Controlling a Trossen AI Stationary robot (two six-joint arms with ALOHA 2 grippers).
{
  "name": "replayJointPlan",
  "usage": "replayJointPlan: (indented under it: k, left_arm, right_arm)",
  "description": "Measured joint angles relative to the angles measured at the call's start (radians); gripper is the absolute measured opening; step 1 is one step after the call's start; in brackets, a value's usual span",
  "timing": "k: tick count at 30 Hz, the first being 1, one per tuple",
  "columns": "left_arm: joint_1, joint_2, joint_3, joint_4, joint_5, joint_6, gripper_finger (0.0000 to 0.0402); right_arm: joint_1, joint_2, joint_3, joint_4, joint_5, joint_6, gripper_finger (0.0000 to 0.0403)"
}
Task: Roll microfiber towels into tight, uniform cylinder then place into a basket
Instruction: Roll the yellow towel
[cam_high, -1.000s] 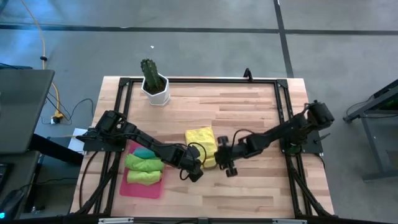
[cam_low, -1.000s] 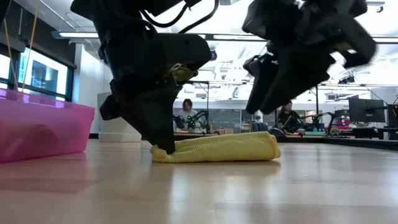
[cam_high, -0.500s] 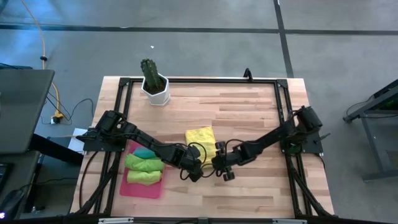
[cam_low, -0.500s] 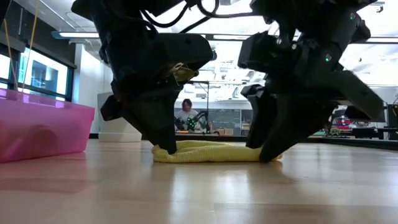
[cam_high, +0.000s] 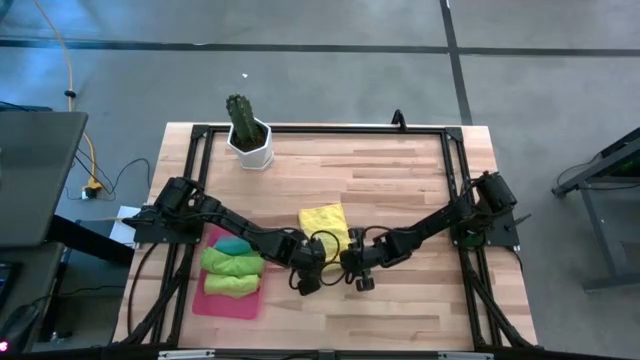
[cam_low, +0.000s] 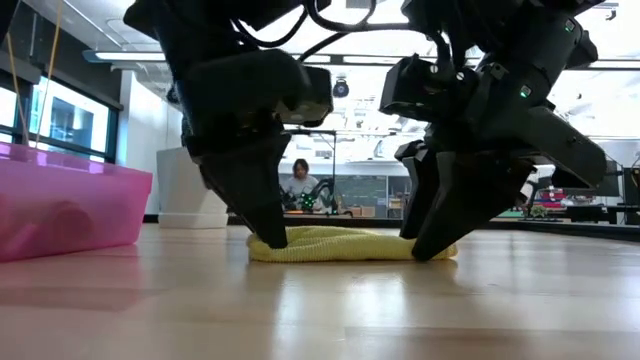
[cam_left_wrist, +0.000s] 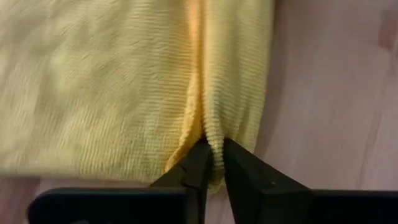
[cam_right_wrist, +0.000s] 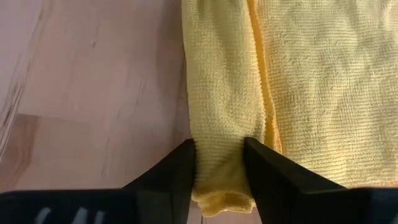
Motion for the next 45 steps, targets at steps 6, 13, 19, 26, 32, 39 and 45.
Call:
replayJointPlan:
  k: [6, 13, 19, 26, 32, 39, 45]
  left_arm:
    - [0.015, 0.0, 0.0, -0.004, 0.049, 0.166, 0.0085]
    - [0.023, 0.0, 0.001, -0.048, -0.068, 0.299, 0.0148]
    - [0.013, -0.01, -0.001, -0.149, -0.258, 0.456, 0.0168]
    - [-0.049, -0.053, -0.001, -0.154, -0.275, 0.516, 0.0168]
    - [-0.11, -0.052, 0.0, -0.023, -0.345, 0.646, 0.0168]
    - [-0.113, -0.03, 0.0, -0.022, -0.464, 0.666, 0.0168]
    - [-0.167, -0.071, 0.0, -0.07, -0.643, 0.683, 0.0168]
  right_arm:
    - [0.0, 0.001, 0.0, -0.002, 0.006, 0.062, 0.0084]
    - [-0.001, 0.002, -0.002, -0.001, 0.008, 0.102, 0.0037]
    - [-0.001, 0.002, -0.002, -0.009, 0.007, 0.161, 0.0014]
    - [-0.002, 0.002, -0.002, -0.019, 0.003, 0.281, 0.0012]
    - [-0.002, 0.002, -0.003, -0.022, 0.001, 0.393, 0.0012]
    - [-0.002, 0.002, -0.003, -0.024, -0.002, 0.461, 0.0012]
    - [-0.001, 0.002, -0.004, -0.029, -0.025, 0.468, 0.0012]
